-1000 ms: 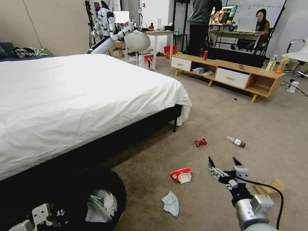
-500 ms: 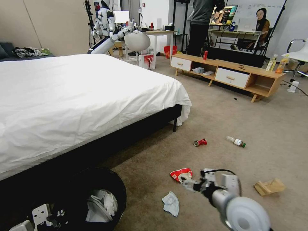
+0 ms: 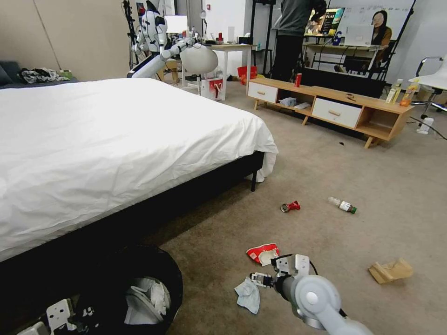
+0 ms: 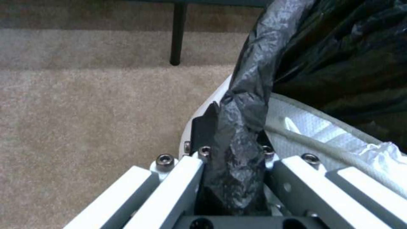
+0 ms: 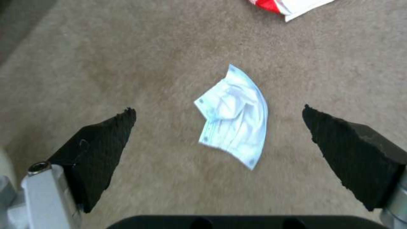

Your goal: Pick up the trash bin and place the garbage on the floor into it.

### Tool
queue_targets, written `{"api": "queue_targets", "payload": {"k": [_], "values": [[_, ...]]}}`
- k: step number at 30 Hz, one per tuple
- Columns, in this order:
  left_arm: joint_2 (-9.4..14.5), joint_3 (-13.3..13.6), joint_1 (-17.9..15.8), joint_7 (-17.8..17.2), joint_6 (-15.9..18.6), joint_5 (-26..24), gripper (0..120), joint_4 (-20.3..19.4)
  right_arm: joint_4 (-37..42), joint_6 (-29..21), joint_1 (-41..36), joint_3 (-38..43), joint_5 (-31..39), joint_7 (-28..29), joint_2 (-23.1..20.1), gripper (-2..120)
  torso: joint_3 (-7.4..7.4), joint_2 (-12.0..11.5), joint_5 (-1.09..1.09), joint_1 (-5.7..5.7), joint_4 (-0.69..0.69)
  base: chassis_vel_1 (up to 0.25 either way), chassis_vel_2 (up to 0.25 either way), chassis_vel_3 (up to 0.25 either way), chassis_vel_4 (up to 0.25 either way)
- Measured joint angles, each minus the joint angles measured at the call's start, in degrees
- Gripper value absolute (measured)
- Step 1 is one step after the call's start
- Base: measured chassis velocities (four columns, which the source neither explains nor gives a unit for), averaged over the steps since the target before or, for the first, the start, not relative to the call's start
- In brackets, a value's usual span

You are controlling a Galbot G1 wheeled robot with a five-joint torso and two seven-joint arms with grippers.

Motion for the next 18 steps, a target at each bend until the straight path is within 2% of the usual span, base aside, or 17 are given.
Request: {"api": "queue_targets", "payload": {"k": [6,11,18], "values": [[-0.12,-0.15,-0.11,0.09,0.00,0.11,2,0.21,-6.50,0.95,2.95,-1.19,-2.32,-3.40,2.42,100,0.00,0.00,-0.01,0.00,-0.03,0.000,0.000,0.000,0.000],[0.11,-0.53,-0.18,0.11,0.00,0.03,2,0.56,-14.28,2.24,5.49,-3.21,-5.49,-6.07,6.23,100,0.00,0.00,-0.02,0.00,0.00,0.000,0.000,0.000,0.000],[0.54,-0.80,-0.48,0.11,-0.01,-0.24,2,0.83,-19.60,3.46,6.15,-3.93,-8.39,-8.47,7.89,100,0.00,0.00,-0.01,0.00,-0.02,0.000,0.000,0.000,0.000]]}}
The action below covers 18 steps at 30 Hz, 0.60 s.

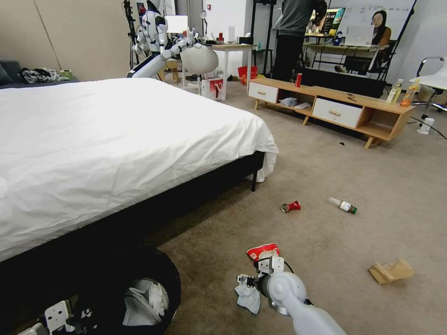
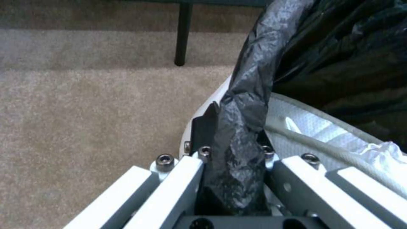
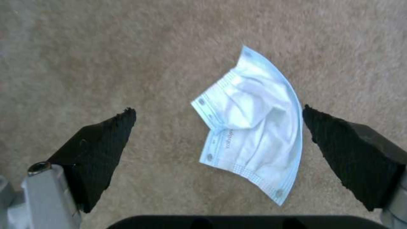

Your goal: Pick up the trash bin and place the garbage on the floor into it.

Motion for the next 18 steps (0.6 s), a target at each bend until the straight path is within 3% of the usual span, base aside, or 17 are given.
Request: {"api": "queue_targets", "payload": {"k": [18], "values": [[-0.26,0.18,0.06,-0.02,-0.01,0.17,2,0.63,-10.01,3.10,1.84,0.08,-5.60,-5.12,2.33,100,0.00,0.00,0.01,0.00,0.00,0.000,0.000,0.000,0.000]]}}
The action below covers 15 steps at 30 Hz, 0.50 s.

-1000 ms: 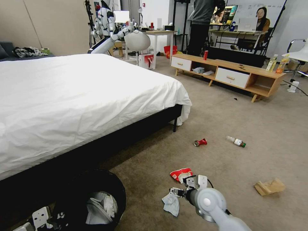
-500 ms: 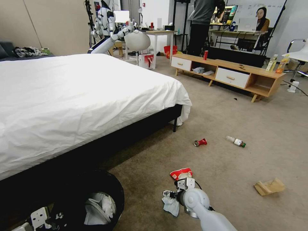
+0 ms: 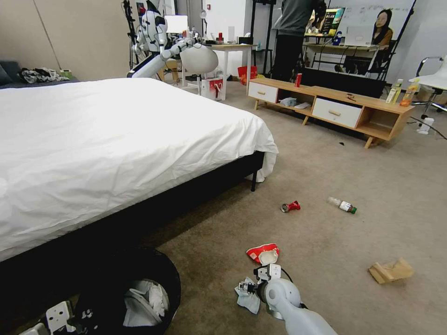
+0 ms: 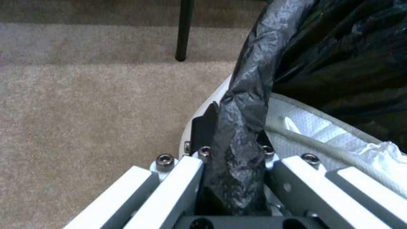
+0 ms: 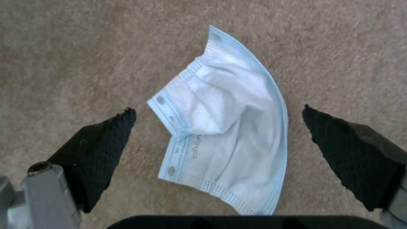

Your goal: Pick up the trash bin and place the garbage on the floor into it.

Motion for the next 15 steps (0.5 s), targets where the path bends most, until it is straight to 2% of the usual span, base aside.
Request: {"api": "queue_targets", "payload": {"k": [15], "values": [[-0.02,-0.17,0.28,-0.05,-0.01,0.01,2,-0.23,-9.87,2.22,2.28,0.13,-4.44,-5.46,2.86,100,-0.02,0.03,-0.03,0.00,0.00,0.000,0.000,0.000,0.000]]}}
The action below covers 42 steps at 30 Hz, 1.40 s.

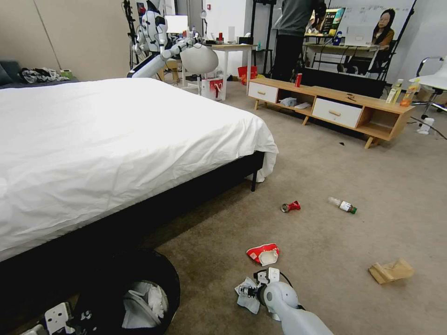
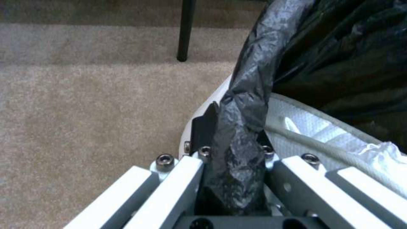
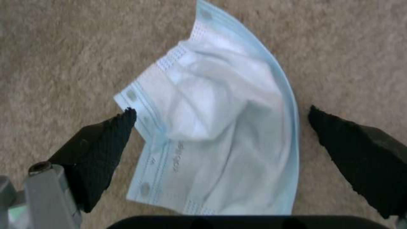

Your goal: Pick up the trash bin and place the garbage on the floor into it.

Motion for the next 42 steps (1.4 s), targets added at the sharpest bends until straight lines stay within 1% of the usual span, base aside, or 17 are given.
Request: {"api": "queue_targets", "payload": {"k": [10,18,22,23,24,26,27,29,30,32,33,35,36,38,40,41,42], "values": [[0.09,-0.13,0.19,-0.04,0.00,0.00,2,-0.11,-2.82,0.91,0.58,0.27,-2.42,-2.44,0.75,100,-0.02,0.04,0.00,-0.02,0.00,0.000,0.000,0.000,0.000],[0.07,-0.04,-0.11,-0.06,0.00,0.00,2,0.08,-2.09,1.18,-0.46,-0.05,-2.80,-2.45,0.36,100,0.01,-0.01,0.03,-0.01,0.03,0.000,0.000,0.000,0.000],[0.07,0.00,-0.24,-0.07,-0.01,0.04,2,0.18,-0.30,1.26,-1.68,-0.62,-2.89,-2.00,-0.46,95,0.03,-0.04,0.04,-0.01,0.02,0.000,0.000,0.000,0.000],[0.07,0.01,-0.31,-0.07,-0.01,0.04,2,0.20,0.59,1.27,-2.18,-0.96,-2.86,-1.48,-0.79,90,0.04,-0.05,0.04,-0.01,0.01,0.000,0.000,0.000,0.000],[0.07,0.01,-0.31,-0.07,-0.01,0.04,2,0.20,0.59,1.27,-2.18,-0.96,-2.86,-1.48,-0.79,90,0.04,-0.05,0.04,-0.01,0.01,0.000,0.000,0.000,0.000],[0.07,0.05,-0.52,-0.07,-0.01,0.06,2,0.27,2.69,1.26,-3.24,-1.91,-2.67,-0.18,-1.54,81,0.05,-0.06,0.03,0.00,-0.03,0.000,0.000,0.000,0.000],[0.07,0.05,-0.52,-0.07,-0.01,0.06,2,0.27,2.69,1.26,-3.24,-1.91,-2.67,-0.18,-1.54,81,0.05,-0.06,0.03,0.00,-0.03,0.000,0.000,0.000,0.000],[0.10,0.12,-0.76,-0.06,-0.01,0.05,2,0.44,5.62,0.69,-4.47,-3.16,-1.81,1.21,-2.45,68,0.05,-0.06,0.03,0.00,-0.04,0.000,0.000,0.000,0.000],[0.10,0.12,-0.76,-0.06,-0.01,0.05,2,0.44,5.62,0.69,-4.47,-3.16,-1.81,1.21,-2.45,68,0.05,-0.06,0.03,0.00,-0.04,0.000,0.000,0.000,0.000],[0.08,0.20,-1.03,-0.07,-0.01,0.06,2,0.65,8.15,-0.19,-5.48,-4.13,-1.10,2.34,-3.15,59,0.05,-0.07,0.02,0.00,-0.03,0.000,0.000,0.000,0.000],[0.08,0.20,-1.03,-0.07,-0.01,0.06,2,0.65,8.15,-0.19,-5.48,-4.13,-1.10,2.34,-3.15,59,0.05,-0.07,0.02,0.00,-0.03,0.000,0.000,0.000,0.000],[0.04,0.32,-1.25,-0.06,-0.01,0.06,2,0.82,9.86,-0.72,-6.07,-4.87,-0.36,2.95,-3.65,47,0.06,-0.07,0.04,0.01,0.00,0.000,0.000,0.000,0.000],[0.04,0.32,-1.25,-0.06,-0.01,0.06,2,0.82,9.86,-0.72,-6.07,-4.87,-0.36,2.95,-3.65,47,0.06,-0.07,0.04,0.01,0.00,0.000,0.000,0.000,0.000],[0.05,0.41,-1.47,-0.02,-0.01,0.06,2,0.93,11.54,-0.96,-6.79,-5.59,-0.07,3.62,-4.13,33,0.05,-0.07,0.07,0.00,0.02,0.000,0.000,0.000,0.000],[0.07,0.41,-1.55,-0.01,-0.01,0.06,2,0.97,12.07,-1.09,-6.94,-5.70,0.04,3.66,-4.28,30,0.05,-0.06,0.10,0.01,0.03,0.000,0.000,0.000,0.000],[0.08,0.39,-1.63,0.00,-0.01,0.06,2,1.09,12.56,-1.13,-7.07,-5.81,0.06,3.76,-4.47,25,0.04,-0.06,0.09,0.01,0.04,0.000,0.000,0.000,0.000],[0.08,0.39,-1.63,0.00,-0.01,0.06,2,1.09,12.56,-1.13,-7.07,-5.81,0.06,3.76,-4.47,25,0.04,-0.06,0.09,0.01,0.04,0.000,0.000,0.000,0.000]]}}
